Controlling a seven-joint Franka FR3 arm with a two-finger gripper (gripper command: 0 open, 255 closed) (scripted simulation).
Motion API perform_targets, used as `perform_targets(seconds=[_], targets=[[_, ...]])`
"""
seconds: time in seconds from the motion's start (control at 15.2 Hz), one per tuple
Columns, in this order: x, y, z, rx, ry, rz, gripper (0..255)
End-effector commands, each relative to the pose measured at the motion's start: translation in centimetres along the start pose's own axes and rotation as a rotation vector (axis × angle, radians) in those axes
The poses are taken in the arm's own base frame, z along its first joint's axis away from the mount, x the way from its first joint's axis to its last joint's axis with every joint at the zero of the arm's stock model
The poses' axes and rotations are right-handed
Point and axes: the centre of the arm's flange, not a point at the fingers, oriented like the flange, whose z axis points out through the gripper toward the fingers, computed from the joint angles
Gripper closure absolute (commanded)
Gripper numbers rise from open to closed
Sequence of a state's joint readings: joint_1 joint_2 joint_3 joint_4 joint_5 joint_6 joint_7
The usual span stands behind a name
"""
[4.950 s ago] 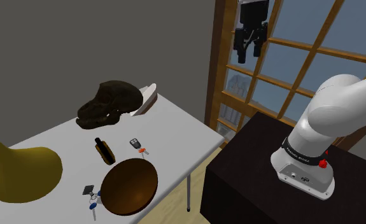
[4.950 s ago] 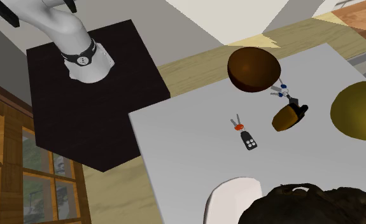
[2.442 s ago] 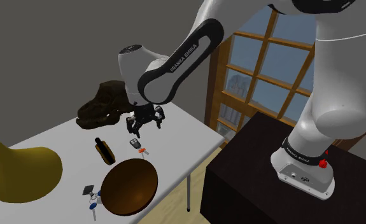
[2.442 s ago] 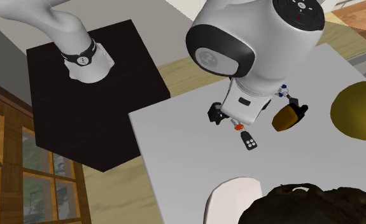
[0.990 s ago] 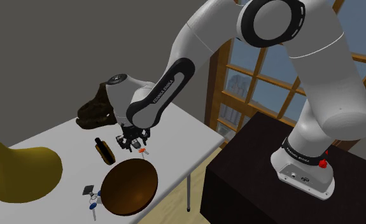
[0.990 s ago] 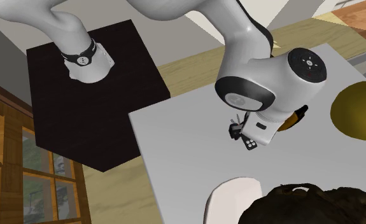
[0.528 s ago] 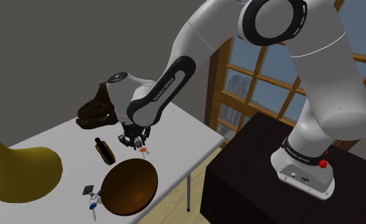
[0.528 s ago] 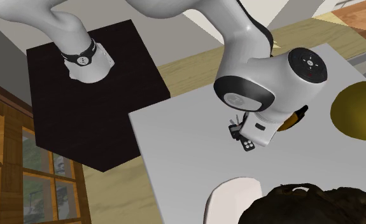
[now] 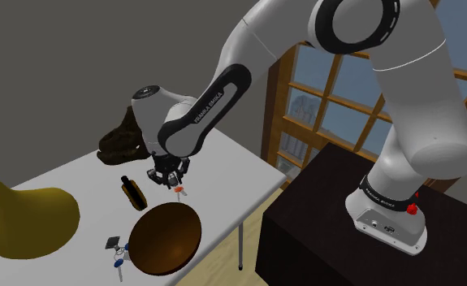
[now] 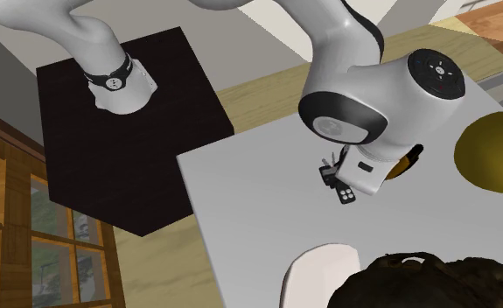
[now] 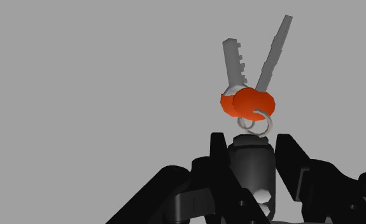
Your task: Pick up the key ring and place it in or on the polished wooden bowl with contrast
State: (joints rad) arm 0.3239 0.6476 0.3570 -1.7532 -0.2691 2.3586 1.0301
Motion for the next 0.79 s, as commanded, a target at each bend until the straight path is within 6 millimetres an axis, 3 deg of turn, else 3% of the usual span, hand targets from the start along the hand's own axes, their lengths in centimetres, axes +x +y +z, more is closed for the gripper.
perform_targets(seconds=[0.0, 0.73], targets=[[0.0, 0.0, -1.1, 0.0, 0.0, 0.0, 255], [-0.1, -0.1, -6.9, 0.0, 0.0, 0.0, 255]])
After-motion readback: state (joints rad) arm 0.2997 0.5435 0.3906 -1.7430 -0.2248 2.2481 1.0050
